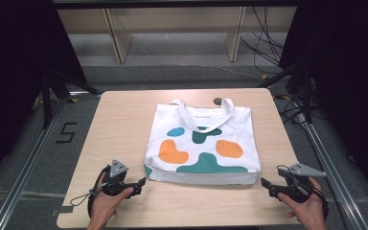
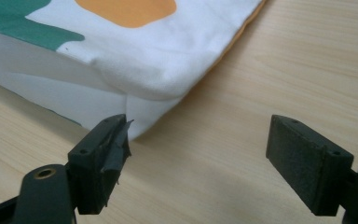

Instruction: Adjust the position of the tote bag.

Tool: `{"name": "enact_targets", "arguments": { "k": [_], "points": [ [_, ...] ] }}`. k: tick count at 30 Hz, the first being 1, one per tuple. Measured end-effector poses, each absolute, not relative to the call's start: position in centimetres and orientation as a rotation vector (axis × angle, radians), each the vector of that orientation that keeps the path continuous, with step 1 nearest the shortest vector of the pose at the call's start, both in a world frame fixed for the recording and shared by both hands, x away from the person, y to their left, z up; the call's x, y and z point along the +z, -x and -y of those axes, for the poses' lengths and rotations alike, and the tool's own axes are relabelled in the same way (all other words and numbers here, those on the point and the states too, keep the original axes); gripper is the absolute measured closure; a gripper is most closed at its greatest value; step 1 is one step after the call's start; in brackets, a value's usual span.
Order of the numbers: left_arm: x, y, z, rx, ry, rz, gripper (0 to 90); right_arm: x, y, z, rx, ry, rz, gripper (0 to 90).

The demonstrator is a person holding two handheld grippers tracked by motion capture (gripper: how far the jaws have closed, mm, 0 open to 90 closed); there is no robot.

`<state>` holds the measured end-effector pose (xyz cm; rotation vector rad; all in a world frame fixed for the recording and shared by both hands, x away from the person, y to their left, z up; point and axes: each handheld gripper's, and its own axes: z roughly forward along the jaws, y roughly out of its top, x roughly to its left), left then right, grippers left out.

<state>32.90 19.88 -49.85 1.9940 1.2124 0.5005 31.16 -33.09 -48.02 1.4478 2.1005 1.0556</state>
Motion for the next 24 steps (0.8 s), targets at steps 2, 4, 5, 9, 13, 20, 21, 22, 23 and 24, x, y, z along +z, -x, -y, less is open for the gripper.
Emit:
{"name": "enact_targets", "arguments": {
  "k": [2,4,5,9,13,20,21,22,23,24],
  "points": [
    [-49.9,-32.9,-19.7,0.513,-1.969,-1.222,17.4,-48.0,-31.3,33.3,1.06,-1.372,-2.118,22.1],
    [-49.9,-32.9,-19.8,0.513,-1.982,-1.217,18.3,-47.9,-31.2,33.3,1.049,-1.373,-2.14,22.1],
    [-49.7,-32.9,-20.0,0.505,-2.026,-1.19,19.4,-47.8,-31.2,33.1,1.053,-1.354,-2.148,22.6],
    [-49.8,-33.0,-19.7,0.502,-2.026,-1.177,20.4,-47.9,-31.1,32.5,1.083,-1.37,-2.136,22.7],
    [-49.8,-33.0,-19.5,0.492,-2.055,-1.164,21.3,-47.7,-31.1,32.0,1.125,-1.356,-2.137,24.4],
    [-49.9,-33.1,-19.0,0.46,-2.065,-1.127,24.9,-47.4,-31.1,31.2,1.162,-1.322,-2.14,25.7],
    [-49.9,-33.1,-19.0,0.469,-2.082,-1.113,25.7,-47.4,-31.2,31.1,1.177,-1.324,-2.13,25.7],
    [-50.0,-33.1,-18.9,0.465,-2.085,-1.115,25.9,-47.3,-31.3,31.0,1.183,-1.309,-2.13,25.7],
    [-50.0,-33.2,-18.8,0.448,-2.077,-1.114,26.0,-47.2,-31.1,30.8,1.188,-1.32,-2.134,25.7],
    [-50.0,-33.2,-18.8,0.448,-2.077,-1.114,26.1,-47.2,-31.1,30.8,1.188,-1.32,-2.134,25.7]
  ]
}}
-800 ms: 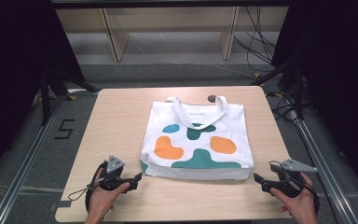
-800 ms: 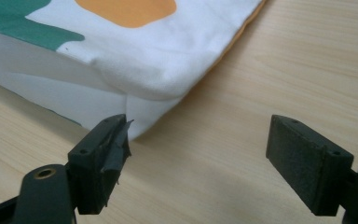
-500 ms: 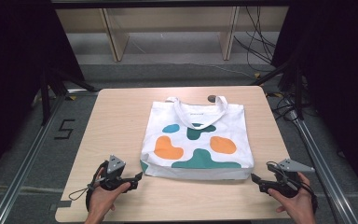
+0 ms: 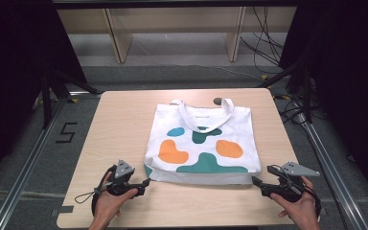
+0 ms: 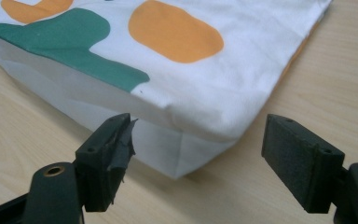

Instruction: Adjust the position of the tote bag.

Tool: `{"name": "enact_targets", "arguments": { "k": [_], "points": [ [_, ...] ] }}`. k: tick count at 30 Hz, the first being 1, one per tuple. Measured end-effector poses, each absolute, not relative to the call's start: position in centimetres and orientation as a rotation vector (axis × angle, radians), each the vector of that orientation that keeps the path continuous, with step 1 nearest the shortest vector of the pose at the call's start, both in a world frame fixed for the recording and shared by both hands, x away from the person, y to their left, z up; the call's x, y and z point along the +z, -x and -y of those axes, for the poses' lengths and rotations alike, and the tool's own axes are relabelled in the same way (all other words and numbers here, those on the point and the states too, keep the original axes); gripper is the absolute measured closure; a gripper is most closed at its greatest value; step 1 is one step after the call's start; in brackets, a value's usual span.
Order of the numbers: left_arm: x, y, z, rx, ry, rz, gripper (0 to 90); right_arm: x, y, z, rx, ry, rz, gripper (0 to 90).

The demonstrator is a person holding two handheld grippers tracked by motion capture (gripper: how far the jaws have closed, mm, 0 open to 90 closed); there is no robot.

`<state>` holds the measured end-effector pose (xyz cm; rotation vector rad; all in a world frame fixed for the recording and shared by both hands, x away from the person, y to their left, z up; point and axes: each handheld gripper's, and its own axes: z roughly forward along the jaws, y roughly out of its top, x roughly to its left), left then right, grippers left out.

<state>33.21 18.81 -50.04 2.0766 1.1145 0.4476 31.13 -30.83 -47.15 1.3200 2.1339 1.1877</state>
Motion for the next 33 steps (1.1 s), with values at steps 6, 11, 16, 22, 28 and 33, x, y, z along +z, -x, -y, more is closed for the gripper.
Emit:
{"name": "enact_targets", "arguments": {
  "k": [6,11,16,22,28,33],
  "points": [
    [-50.3,-33.9,-18.4,0.43,-2.052,-1.128,26.3,-47.1,-31.5,30.2,1.164,-1.21,-2.153,27.9],
    [-50.7,-35.3,-17.9,0.431,-2.054,-1.127,31.4,-47.2,-31.8,29.9,1.13,-1.199,-2.173,29.1],
    [-51.1,-36.5,-17.8,0.379,-2.087,-1.118,44.1,-47.4,-32.0,29.7,1.097,-1.2,-2.182,30.4],
    [-51.6,-37.2,-17.5,0.297,-2.05,-1.106,62.1,-47.8,-32.7,29.9,1.04,-1.164,-2.192,31.2],
    [-51.6,-36.6,-16.3,0.366,-2.115,-1.01,77.7,-48.5,-33.5,30.0,0.938,-1.131,-2.22,48.4],
    [-51.4,-35.4,-15.4,0.372,-2.17,-0.939,79.6,-48.6,-34.7,30.6,0.909,-1.051,-2.286,76.3]
  ]
}}
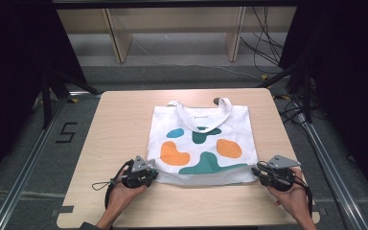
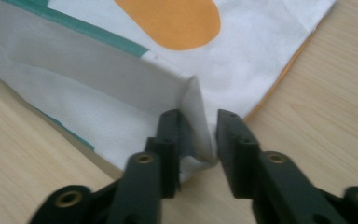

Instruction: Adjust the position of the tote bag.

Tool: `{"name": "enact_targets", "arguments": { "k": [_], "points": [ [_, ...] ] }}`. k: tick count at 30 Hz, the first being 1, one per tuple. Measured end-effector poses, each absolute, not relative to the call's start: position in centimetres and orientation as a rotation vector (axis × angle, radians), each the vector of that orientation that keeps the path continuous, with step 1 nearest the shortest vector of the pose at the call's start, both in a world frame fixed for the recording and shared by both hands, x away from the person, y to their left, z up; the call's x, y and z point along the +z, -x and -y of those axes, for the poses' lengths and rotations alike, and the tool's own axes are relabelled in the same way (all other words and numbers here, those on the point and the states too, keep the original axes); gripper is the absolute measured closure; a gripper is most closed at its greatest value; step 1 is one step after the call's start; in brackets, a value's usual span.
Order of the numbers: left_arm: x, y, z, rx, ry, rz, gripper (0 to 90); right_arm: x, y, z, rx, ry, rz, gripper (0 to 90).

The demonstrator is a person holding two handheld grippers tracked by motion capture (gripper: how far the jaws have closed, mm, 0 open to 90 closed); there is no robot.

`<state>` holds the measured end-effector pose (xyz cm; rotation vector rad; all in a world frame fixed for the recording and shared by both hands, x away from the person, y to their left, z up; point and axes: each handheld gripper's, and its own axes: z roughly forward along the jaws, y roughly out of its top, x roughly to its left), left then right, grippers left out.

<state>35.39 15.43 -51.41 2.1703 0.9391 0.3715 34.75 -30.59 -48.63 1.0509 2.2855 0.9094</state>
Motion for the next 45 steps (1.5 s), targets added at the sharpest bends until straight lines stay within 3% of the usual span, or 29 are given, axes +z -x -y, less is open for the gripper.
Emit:
{"name": "enact_targets", "arguments": {
  "k": [6,16,23,26,29,33,36,38,45],
  "points": [
    [-51.3,-33.8,-14.2,0.336,-2.19,-0.881,79.6,-49.0,-36.9,30.8,0.85,-1.024,-2.281,82.5],
    [-51.3,-31.0,-9.3,0.301,-2.225,-0.754,78.6,-49.0,-42.7,31.5,0.793,-1.051,-2.202,82.9],
    [-51.3,-30.5,-6.6,0.312,-2.239,-0.708,79.3,-48.9,-44.1,32.3,0.808,-1.079,-2.163,81.4],
    [-51.4,-29.8,-5.0,0.281,-2.222,-0.665,78.9,-48.1,-44.0,33.4,0.844,-1.183,-2.098,73.3],
    [-51.4,-29.6,-4.6,0.262,-2.233,-0.638,77.1,-47.0,-43.1,33.7,0.889,-1.205,-2.044,70.7],
    [-50.5,-28.9,-5.3,0.146,-2.208,-0.641,62.6,-45.3,-40.2,32.9,1.032,-1.3,-2.055,56.5],
    [-49.4,-28.3,-6.6,0.104,-2.157,-0.667,54.6,-44.7,-38.8,31.7,1.14,-1.393,-2.025,51.1],
    [-48.2,-28.0,-7.6,0.133,-2.101,-0.687,48.9,-44.5,-38.7,30.9,1.156,-1.377,-2.002,46.1],
    [-47.4,-30.3,-10.8,0.27,-2.09,-0.755,43.5,-45.2,-38.5,29.1,1.146,-1.473,-2.045,38.5]
  ]
}}
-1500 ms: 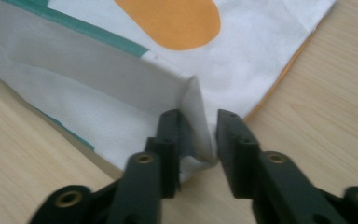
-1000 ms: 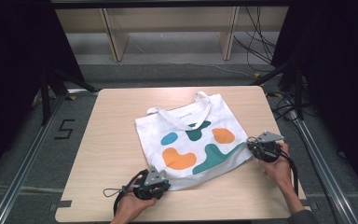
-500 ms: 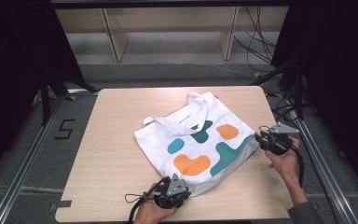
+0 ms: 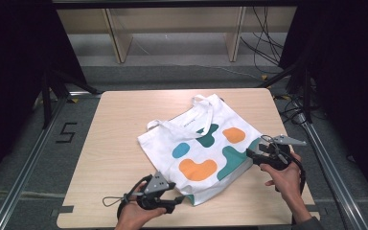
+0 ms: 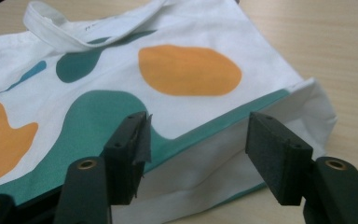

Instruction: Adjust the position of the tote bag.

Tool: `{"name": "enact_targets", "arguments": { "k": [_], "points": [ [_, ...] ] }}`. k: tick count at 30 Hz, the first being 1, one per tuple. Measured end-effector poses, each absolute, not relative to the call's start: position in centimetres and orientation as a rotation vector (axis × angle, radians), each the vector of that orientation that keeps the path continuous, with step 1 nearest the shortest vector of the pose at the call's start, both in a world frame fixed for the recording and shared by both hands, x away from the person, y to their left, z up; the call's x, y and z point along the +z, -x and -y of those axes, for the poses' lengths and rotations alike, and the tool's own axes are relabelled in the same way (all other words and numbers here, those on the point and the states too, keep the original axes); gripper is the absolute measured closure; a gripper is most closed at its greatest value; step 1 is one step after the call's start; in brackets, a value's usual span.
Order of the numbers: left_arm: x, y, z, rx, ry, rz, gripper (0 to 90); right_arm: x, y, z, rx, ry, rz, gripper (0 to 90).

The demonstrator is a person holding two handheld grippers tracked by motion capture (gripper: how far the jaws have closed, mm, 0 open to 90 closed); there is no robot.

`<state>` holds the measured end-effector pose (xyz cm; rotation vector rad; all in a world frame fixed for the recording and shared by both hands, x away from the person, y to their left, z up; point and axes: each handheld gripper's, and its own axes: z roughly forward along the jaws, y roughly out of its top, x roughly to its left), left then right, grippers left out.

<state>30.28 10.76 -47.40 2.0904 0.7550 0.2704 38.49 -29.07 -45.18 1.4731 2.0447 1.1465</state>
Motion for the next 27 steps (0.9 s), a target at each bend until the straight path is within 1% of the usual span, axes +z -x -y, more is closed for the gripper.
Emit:
{"name": "enact_targets", "arguments": {
  "k": [1,2,4,6,8,9,11,12,14,15,17,20,22,24,25,27],
  "points": [
    [-47.6,-30.6,-11.2,0.277,-2.055,-0.824,42.7,-45.8,-38.9,29.0,1.169,-1.473,-2.055,38.0],
    [-47.8,-31.7,-12.7,0.348,-2.066,-0.849,41.7,-45.8,-38.9,28.8,1.166,-1.498,-2.056,38.3],
    [-47.8,-32.1,-13.3,0.372,-2.069,-0.88,41.4,-46.0,-39.1,28.6,1.146,-1.48,-2.062,38.3],
    [-48.1,-32.8,-14.4,0.425,-2.048,-0.932,40.9,-46.4,-39.2,27.9,1.121,-1.56,-2.063,37.9],
    [-48.6,-33.4,-15.4,0.415,-2.02,-0.999,38.9,-46.8,-39.7,28.2,1.094,-1.527,-2.085,38.2],
    [-48.7,-33.6,-16.0,0.426,-2.03,-1.007,38.7,-46.9,-39.8,28.3,1.098,-1.553,-2.085,40.5],
    [-49.0,-34.2,-17.0,0.463,-2.047,-1.047,37.5,-47.3,-40.2,28.5,1.12,-1.538,-2.106,55.7],
    [-49.0,-34.2,-17.0,0.463,-2.047,-1.047,36.6,-47.3,-40.2,28.5,1.12,-1.538,-2.106,55.7],
    [-49.1,-34.5,-17.7,0.48,-2.05,-1.058,35.3,-47.6,-40.4,28.5,1.092,-1.49,-2.153,68.0],
    [-49.2,-34.6,-17.7,0.475,-2.002,-1.097,34.6,-47.8,-40.7,28.4,1.089,-1.476,-2.157,72.1],
    [-49.5,-34.9,-18.5,0.473,-1.988,-1.142,33.3,-48.0,-41.1,28.3,1.073,-1.373,-2.186,82.5],
    [-49.5,-35.2,-19.0,0.456,-1.962,-1.172,32.7,-47.8,-41.3,28.4,1.03,-1.345,-2.197,84.5],
    [-49.7,-35.7,-19.2,0.458,-1.915,-1.213,32.2,-48.0,-42.5,28.9,1.033,-1.31,-2.194,86.4],
    [-49.7,-35.9,-19.3,0.472,-1.912,-1.211,31.4,-48.0,-43.0,29.2,1.033,-1.297,-2.193,86.5],
    [-49.8,-36.3,-19.4,0.484,-1.931,-1.205,31.2,-47.9,-44.3,29.8,1.009,-1.221,-2.197,86.8],
    [-49.9,-36.8,-19.3,0.485,-1.946,-1.22,31.2,-47.9,-45.6,30.1,0.997,-1.205,-2.184,87.3]
  ]
}}
